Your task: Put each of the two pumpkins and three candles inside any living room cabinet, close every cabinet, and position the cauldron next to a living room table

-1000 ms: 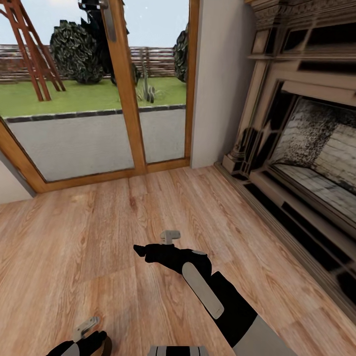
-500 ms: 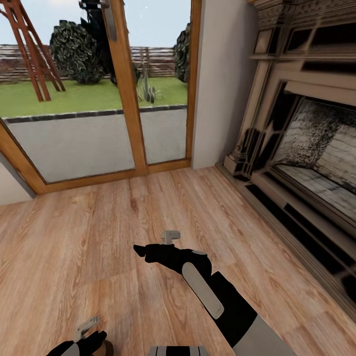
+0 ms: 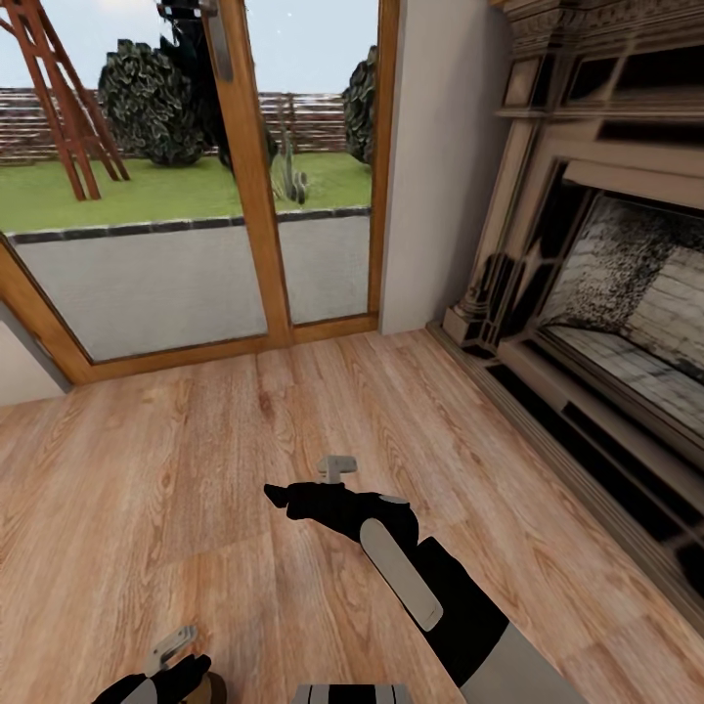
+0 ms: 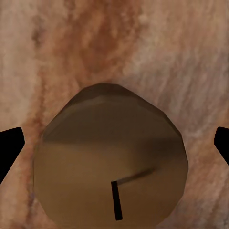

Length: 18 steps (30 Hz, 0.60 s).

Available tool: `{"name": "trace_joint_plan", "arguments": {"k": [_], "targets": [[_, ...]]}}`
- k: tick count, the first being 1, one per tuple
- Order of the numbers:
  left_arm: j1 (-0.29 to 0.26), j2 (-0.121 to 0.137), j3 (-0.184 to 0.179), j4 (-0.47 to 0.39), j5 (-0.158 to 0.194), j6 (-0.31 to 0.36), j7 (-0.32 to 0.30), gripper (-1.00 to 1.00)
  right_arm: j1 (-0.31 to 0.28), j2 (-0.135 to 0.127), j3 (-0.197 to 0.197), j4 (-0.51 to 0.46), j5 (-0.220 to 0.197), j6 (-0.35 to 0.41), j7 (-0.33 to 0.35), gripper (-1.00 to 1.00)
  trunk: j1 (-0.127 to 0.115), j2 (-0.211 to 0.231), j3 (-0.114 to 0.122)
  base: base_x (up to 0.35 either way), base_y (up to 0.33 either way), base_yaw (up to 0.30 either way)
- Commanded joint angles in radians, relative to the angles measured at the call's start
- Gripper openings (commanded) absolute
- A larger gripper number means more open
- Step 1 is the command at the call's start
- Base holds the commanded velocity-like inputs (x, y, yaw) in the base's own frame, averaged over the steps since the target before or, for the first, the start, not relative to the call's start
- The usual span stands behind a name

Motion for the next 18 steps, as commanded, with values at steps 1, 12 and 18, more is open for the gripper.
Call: {"name": "trace_joint_plan", "arguments": {"k": [1, 12, 18], "targets": [[0.000, 0.001, -0.008, -0.001, 0.010, 0.003, -0.001, 1.00, -0.001, 0.000, 0.001, -0.001, -0.011, 0.002, -0.010, 1.00, 0.000, 0.000, -0.001, 0.000, 0.000, 0.000], [0.000, 0.002, -0.008, -0.001, 0.012, 0.003, -0.001, 1.00, -0.001, 0.000, 0.001, -0.001, -0.011, 0.002, -0.009, 1.00, 0.000, -0.001, -0.005, 0.000, 0.000, 0.000], [0.000, 0.001, -0.008, -0.001, 0.012, 0.003, -0.001, 1.00, -0.001, 0.000, 0.001, -0.001, -0.011, 0.003, -0.009, 1.00, 0.002, -0.001, -0.016, 0.000, 0.000, 0.000]]}}
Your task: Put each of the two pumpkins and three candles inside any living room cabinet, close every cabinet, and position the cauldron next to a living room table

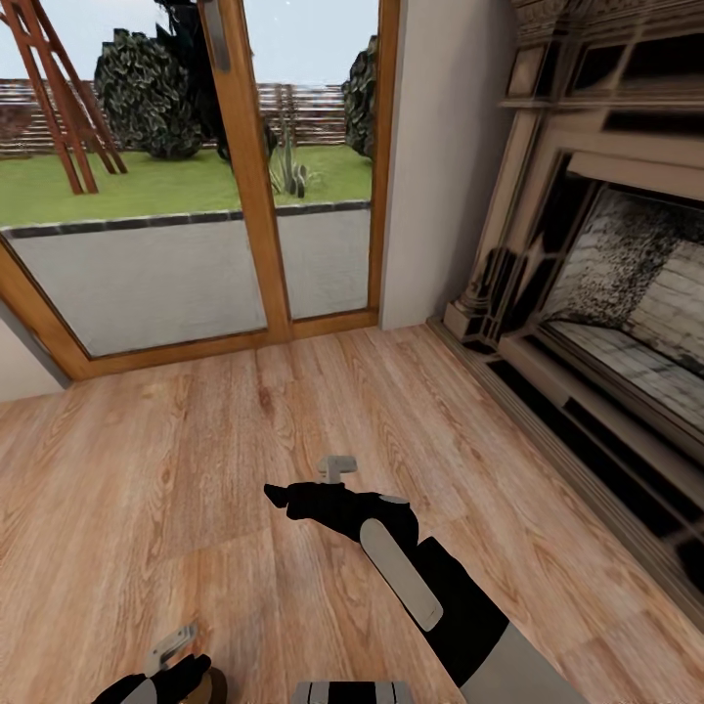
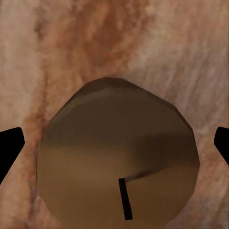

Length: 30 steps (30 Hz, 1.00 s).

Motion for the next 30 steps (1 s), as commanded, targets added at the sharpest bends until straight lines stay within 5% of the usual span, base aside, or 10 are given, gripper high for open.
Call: {"name": "trace_joint_plan", "arguments": {"k": [1, 30], "targets": [[0.000, 0.001, -0.008, -0.001, 0.010, 0.003, -0.001, 1.00, -0.001, 0.000, 0.001, -0.001, -0.011, 0.002, -0.010, 1.00, 0.000, 0.000, -0.001, 0.000, 0.000, 0.000], [0.000, 0.000, -0.008, -0.001, 0.009, 0.004, -0.001, 1.00, -0.001, 0.000, 0.001, -0.003, -0.011, 0.003, -0.009, 1.00, 0.004, -0.002, -0.036, 0.000, 0.000, 0.000]]}}
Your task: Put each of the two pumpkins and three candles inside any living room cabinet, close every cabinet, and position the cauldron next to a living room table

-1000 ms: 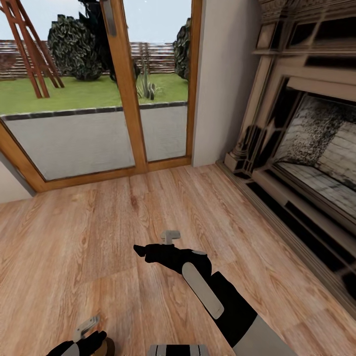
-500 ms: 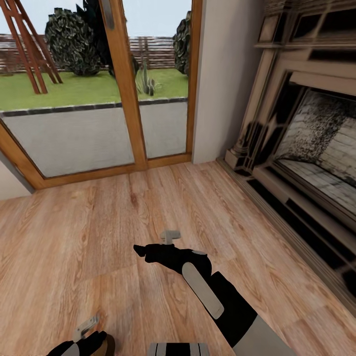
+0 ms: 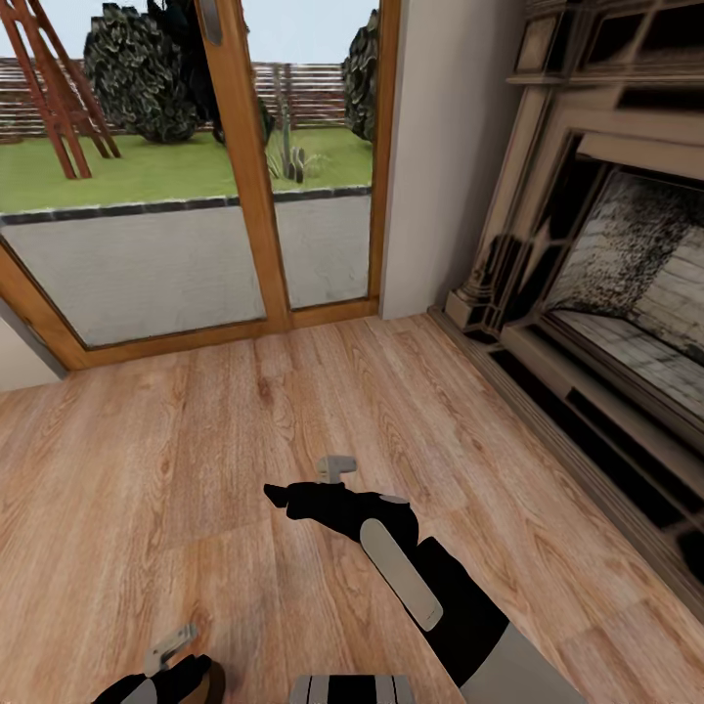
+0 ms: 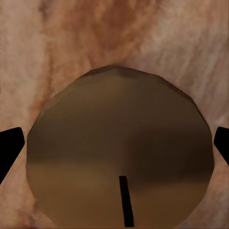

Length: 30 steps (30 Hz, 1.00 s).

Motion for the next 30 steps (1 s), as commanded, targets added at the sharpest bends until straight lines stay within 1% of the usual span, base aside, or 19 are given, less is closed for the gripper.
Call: {"name": "trace_joint_plan", "arguments": {"k": [1, 12, 17, 25, 30], "targets": [[0.000, 0.001, -0.008, -0.001, 0.010, 0.003, -0.001, 1.00, -0.001, 0.000, 0.001, -0.001, -0.011, 0.002, -0.010, 1.00, 0.000, 0.000, -0.001, 0.000, 0.000, 0.000], [0.000, 0.001, -0.008, -0.001, 0.010, 0.003, -0.001, 1.00, -0.001, 0.000, 0.001, -0.001, -0.011, 0.002, -0.010, 1.00, 0.000, 0.000, -0.001, 0.000, 0.000, 0.000], [0.000, 0.000, -0.007, -0.001, 0.010, 0.003, -0.001, 1.00, -0.001, 0.000, 0.001, -0.001, -0.011, 0.002, -0.010, 1.00, 0.002, -0.001, -0.020, 0.000, 0.000, 0.000], [0.000, 0.001, -0.007, -0.001, 0.010, 0.003, -0.001, 1.00, -0.001, 0.000, 0.002, -0.001, -0.011, 0.002, -0.009, 1.00, 0.002, -0.001, -0.020, 0.000, 0.000, 0.000], [0.000, 0.001, -0.007, -0.001, 0.010, 0.003, -0.001, 1.00, -0.001, 0.000, 0.013, -0.001, -0.011, 0.001, -0.010, 1.00, 0.002, -0.001, -0.020, 0.000, 0.000, 0.000]]}}
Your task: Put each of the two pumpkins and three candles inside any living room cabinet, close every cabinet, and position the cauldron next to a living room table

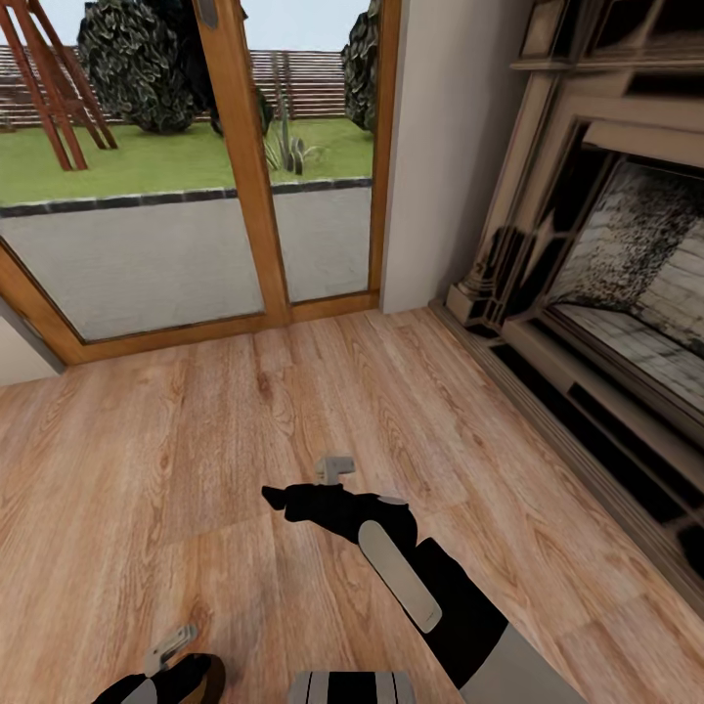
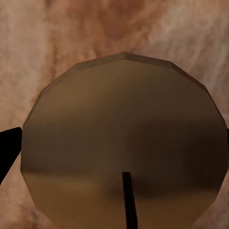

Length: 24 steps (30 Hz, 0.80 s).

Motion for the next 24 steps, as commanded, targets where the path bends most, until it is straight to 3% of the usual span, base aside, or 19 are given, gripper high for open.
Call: {"name": "trace_joint_plan", "arguments": {"k": [1, 15, 16, 24], "targets": [[0.000, 0.001, -0.008, -0.001, 0.010, 0.003, -0.001, 1.00, -0.001, 0.000, 0.001, -0.001, -0.010, 0.002, -0.010, 1.00, 0.000, 0.000, -0.001, 0.000, 0.000, 0.000], [0.000, 0.000, -0.008, -0.001, 0.010, 0.004, -0.003, 1.00, -0.001, 0.000, 0.003, -0.002, -0.010, 0.002, -0.010, 1.00, 0.000, 0.000, -0.001, 0.000, 0.000, 0.000], [0.000, 0.000, -0.008, -0.001, 0.010, 0.004, -0.003, -1.00, -0.001, 0.000, 0.003, -0.002, -0.010, 0.002, -0.010, 1.00, 0.000, 0.000, -0.001, 0.000, 0.000, 0.000], [0.000, 0.001, -0.015, -0.001, 0.010, 0.003, -0.010, -1.00, -0.001, 0.000, 0.003, -0.001, -0.010, 0.002, -0.010, 1.00, 0.000, 0.000, -0.001, 0.000, 0.000, 0.000]]}}
